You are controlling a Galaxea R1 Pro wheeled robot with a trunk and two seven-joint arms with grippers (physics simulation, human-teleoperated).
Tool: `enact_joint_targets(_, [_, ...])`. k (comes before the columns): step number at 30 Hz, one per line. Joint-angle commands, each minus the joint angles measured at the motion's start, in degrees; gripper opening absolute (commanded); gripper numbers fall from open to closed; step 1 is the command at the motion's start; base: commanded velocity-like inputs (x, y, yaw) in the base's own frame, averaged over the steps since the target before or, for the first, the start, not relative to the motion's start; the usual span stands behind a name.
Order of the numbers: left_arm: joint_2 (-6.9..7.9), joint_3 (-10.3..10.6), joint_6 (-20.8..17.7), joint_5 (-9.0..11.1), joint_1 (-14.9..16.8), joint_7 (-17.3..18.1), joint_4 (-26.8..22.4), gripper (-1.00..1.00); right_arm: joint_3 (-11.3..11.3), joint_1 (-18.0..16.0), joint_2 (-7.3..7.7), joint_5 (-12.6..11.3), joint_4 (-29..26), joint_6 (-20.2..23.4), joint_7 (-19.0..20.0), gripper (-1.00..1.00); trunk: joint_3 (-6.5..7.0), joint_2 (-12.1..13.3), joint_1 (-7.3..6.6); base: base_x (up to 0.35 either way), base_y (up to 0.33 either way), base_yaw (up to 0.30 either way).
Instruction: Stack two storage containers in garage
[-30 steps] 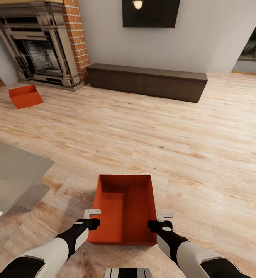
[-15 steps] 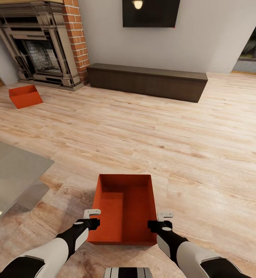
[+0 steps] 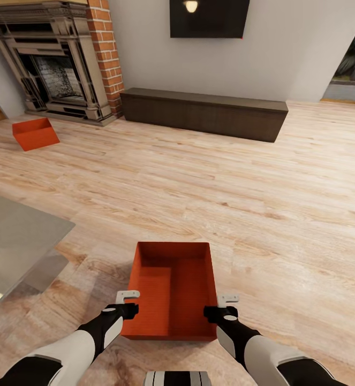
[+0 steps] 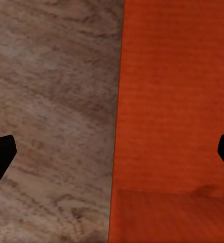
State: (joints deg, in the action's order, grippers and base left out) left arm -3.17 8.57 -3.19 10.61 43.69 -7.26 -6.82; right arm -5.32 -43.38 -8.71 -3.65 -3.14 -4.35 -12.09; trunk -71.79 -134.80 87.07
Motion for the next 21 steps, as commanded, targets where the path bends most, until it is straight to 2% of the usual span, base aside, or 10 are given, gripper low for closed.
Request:
enact_joint_targets(1, [0.01,0.5,-0.3,0.6,0.0,-0.3,-0.1,1.00,-0.5,0.0,-0.04,-0.4,0.1,-0.2,-0.2,1.00,-0.04,0.0,-0.01,0.000,0.000,0.000])
enact_joint_targets(3, [0.01,0.5,-0.3,0.6,0.0,-0.3,-0.1,1.00,-0.5,0.0,-0.04,-0.4,0.1,-0.2,-0.2,1.00,-0.04,0.0,-0.01,0.000,0.000,0.000])
enact_joint_targets(8, [0.01,0.5,-0.3,0.6,0.0,-0.2,-0.1,1.00,-0.5,0.0,0.00,-0.4,0.1,-0.2,-0.2,1.00,-0.93,-2.0,1.09,0.000,0.000,0.000])
enact_joint_targets(21, [0.01,0.5,-0.3,0.6,0.0,-0.3,-0.1,1.00,-0.5,0.0,-0.03,-0.4,0.1,-0.2,-0.3,1.00,-0.93,-2.0,1.09,0.000,0.000,0.000])
